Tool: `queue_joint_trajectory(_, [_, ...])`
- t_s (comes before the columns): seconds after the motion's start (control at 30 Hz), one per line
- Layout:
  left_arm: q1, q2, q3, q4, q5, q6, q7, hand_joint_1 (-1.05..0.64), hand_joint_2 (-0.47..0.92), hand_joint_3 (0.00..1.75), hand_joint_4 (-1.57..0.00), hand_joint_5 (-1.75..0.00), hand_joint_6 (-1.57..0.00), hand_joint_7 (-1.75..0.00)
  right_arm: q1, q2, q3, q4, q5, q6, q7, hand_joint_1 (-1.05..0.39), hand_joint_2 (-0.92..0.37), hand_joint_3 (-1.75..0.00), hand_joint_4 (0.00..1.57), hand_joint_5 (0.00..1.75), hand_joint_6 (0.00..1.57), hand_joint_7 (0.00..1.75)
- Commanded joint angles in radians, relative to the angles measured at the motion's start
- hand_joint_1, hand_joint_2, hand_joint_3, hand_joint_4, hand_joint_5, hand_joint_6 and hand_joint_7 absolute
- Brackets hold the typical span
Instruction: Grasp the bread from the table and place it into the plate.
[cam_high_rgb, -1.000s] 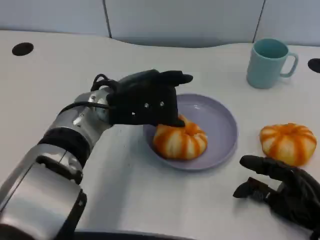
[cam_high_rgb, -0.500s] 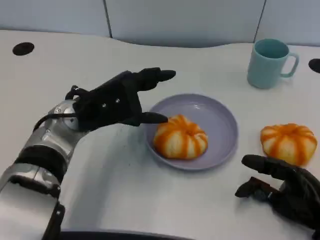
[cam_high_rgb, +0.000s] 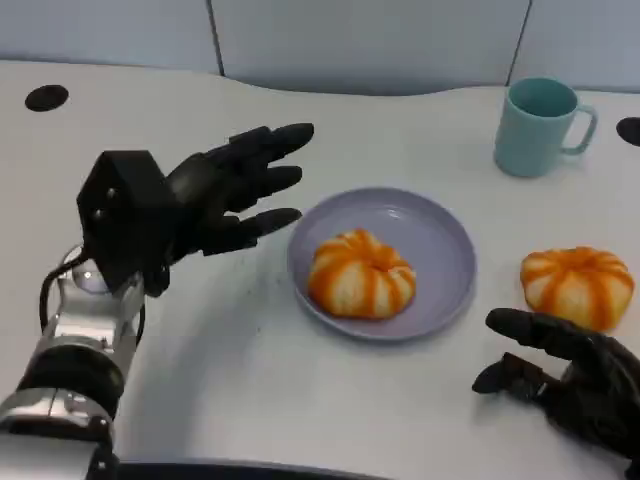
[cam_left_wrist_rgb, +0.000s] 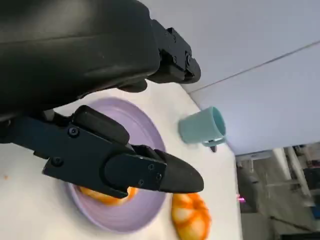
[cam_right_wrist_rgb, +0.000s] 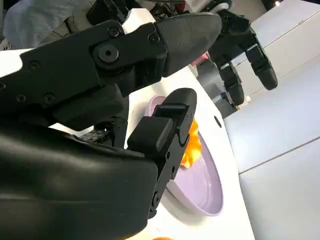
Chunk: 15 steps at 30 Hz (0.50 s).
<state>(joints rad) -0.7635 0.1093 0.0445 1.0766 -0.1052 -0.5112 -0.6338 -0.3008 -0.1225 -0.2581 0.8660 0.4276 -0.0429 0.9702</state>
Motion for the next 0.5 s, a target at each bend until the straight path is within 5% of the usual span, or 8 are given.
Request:
queue_joint_trajectory(0.03, [0.058,-0.012,0.063,-0.054,-0.096,0.069,-0.058,-0.68,0.92,0.27,-0.18,-0.44,-0.30,-0.03,0.019,-0.012,-0.003,0.014,-0.007,0.001,-0.007,-0.40,-0.92,-0.12,0.53,1.14,0.93,0.02])
queue_joint_trajectory(0.5, [0.217,-0.046,0.175,-0.270,-0.305,0.388,-0.116,-0.60,0.92,0.27,-0.35,-0.51,-0.39,-0.05,0.020,-0.018,0.000,0.010,-0.008,0.006,0.011,-0.41,-0.92,-0.13,0.53,1.15,0.93,0.02])
